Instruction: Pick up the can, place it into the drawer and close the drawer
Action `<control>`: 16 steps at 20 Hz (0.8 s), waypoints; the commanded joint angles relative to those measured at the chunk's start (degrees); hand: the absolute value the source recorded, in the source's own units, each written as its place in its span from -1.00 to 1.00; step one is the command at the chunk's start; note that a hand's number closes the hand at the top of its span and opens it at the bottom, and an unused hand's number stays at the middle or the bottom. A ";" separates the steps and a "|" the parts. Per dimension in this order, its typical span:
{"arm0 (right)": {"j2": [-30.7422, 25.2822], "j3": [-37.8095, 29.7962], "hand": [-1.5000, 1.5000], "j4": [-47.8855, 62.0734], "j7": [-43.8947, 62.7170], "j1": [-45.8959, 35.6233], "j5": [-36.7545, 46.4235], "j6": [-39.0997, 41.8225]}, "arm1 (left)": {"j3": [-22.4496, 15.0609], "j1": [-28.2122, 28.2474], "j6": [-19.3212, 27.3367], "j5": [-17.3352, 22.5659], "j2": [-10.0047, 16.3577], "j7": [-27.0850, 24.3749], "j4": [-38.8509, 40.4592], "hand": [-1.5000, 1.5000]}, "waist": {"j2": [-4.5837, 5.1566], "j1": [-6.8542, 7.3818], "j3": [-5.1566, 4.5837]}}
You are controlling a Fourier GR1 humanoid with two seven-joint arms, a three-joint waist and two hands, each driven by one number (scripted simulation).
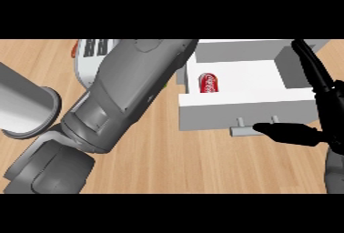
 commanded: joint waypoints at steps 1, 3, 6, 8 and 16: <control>-0.57 3.52 -1.00 7.48 -3.78 -1.96 6.01 -1.41 | -1.30 0.16 -0.20 1.21 0.00 -1.13 0.80 -1.00 | -0.45 0.39 0.01; 0.23 4.76 -1.00 13.96 -5.70 -3.43 10.73 -5.25 | -0.01 -0.58 -1.98 -0.76 0.00 -1.85 2.77 -1.00 | -0.20 2.01 0.00; 0.38 5.81 -1.00 21.18 -5.50 -7.90 15.21 -7.07 | -0.17 0.98 -2.03 -0.42 0.00 -2.29 1.51 -1.00 | -0.70 2.96 -0.06; 1.83 7.55 -1.00 24.95 -4.78 -10.75 18.41 -8.58 | 1.09 0.47 -2.84 -0.02 0.01 -2.05 2.25 -1.00 | -0.63 2.90 -0.07; 5.39 4.43 -1.00 48.34 -10.47 -21.83 22.67 -19.06 | 1.76 1.49 -2.22 -1.26 3.44 0.73 -0.33 -1.00 | -0.89 4.09 -0.05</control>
